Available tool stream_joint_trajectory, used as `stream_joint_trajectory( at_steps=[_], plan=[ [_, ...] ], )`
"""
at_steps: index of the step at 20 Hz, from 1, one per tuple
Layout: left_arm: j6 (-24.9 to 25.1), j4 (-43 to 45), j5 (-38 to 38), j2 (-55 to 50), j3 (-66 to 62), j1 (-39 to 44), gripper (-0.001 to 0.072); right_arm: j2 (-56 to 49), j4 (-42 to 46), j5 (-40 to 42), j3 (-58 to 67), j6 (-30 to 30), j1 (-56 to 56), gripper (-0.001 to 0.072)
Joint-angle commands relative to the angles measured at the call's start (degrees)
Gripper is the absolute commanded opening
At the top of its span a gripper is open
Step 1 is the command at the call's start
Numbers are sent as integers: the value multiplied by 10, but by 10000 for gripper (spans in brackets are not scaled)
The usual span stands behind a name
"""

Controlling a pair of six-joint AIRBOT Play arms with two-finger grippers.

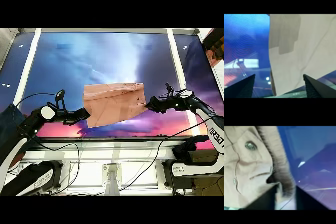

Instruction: Fold the clothes and pants, and hang the long-sleeved shirts on hangers.

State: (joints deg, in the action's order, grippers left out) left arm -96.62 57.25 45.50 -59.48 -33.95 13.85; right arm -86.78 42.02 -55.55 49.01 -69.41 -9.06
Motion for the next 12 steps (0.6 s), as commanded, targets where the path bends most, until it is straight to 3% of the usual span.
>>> stream_joint_trajectory(
  at_steps=[1, 3, 12],
  plan=[
    [0, -3, 0, 0, 0, 0, 712, -1, -4, 13, -2, 1, 0, 119],
    [0, -3, 0, 0, 0, 0, 712, -1, 0, 21, -2, 1, 0, 25],
    [30, -3, 9, 38, 7, 0, 710, 0, -3, 6, -2, 1, 0, 17]
  ],
)
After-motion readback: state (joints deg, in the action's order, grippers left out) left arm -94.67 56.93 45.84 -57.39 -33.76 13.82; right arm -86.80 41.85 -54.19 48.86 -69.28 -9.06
